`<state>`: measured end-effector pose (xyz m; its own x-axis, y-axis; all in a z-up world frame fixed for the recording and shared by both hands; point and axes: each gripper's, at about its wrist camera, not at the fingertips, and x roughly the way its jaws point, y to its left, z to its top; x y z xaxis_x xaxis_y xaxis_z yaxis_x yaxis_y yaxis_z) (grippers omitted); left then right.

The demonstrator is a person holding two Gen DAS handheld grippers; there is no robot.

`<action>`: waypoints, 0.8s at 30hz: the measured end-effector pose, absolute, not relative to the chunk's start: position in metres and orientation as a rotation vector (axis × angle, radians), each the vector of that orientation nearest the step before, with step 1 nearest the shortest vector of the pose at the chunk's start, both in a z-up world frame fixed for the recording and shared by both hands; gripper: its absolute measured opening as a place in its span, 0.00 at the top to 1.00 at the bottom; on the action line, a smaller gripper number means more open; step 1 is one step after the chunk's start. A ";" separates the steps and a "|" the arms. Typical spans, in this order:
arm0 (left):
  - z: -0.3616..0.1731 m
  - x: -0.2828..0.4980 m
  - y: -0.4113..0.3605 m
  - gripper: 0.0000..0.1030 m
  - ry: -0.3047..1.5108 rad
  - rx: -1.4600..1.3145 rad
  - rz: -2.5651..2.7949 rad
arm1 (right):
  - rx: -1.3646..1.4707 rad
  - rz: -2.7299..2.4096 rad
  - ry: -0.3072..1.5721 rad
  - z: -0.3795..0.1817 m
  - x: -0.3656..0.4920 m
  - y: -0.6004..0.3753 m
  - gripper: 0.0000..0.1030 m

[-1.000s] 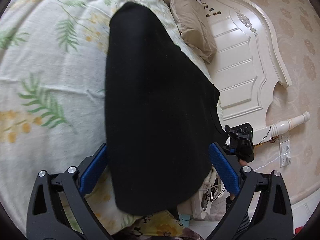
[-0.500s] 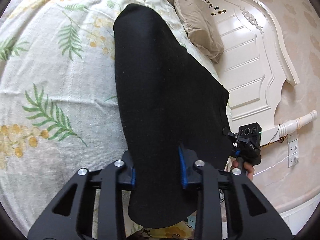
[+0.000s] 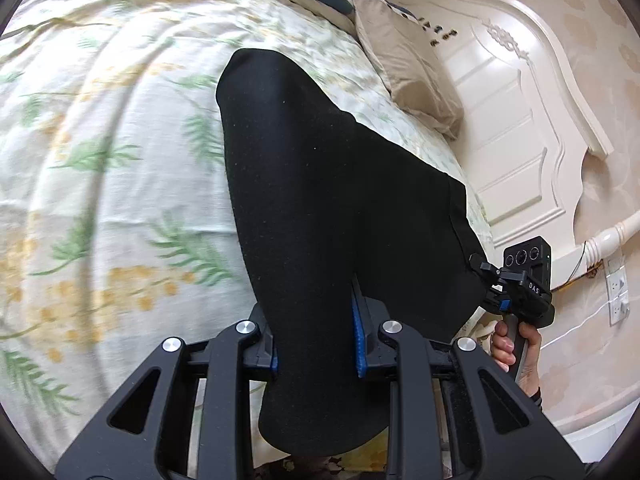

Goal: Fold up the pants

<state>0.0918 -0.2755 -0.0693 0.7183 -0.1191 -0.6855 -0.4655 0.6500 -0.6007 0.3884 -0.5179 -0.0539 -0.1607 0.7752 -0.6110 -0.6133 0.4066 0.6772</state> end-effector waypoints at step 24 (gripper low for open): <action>-0.071 -0.040 -0.243 0.76 0.679 -0.916 0.371 | 0.097 1.377 1.324 -0.080 0.325 -0.423 0.60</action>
<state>-0.0397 -0.2426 -0.0715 0.7349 0.0125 -0.6780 -0.5636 0.5673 -0.6004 0.3251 -0.4235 -0.0796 -0.3315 0.7253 -0.6033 -0.6315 0.3045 0.7131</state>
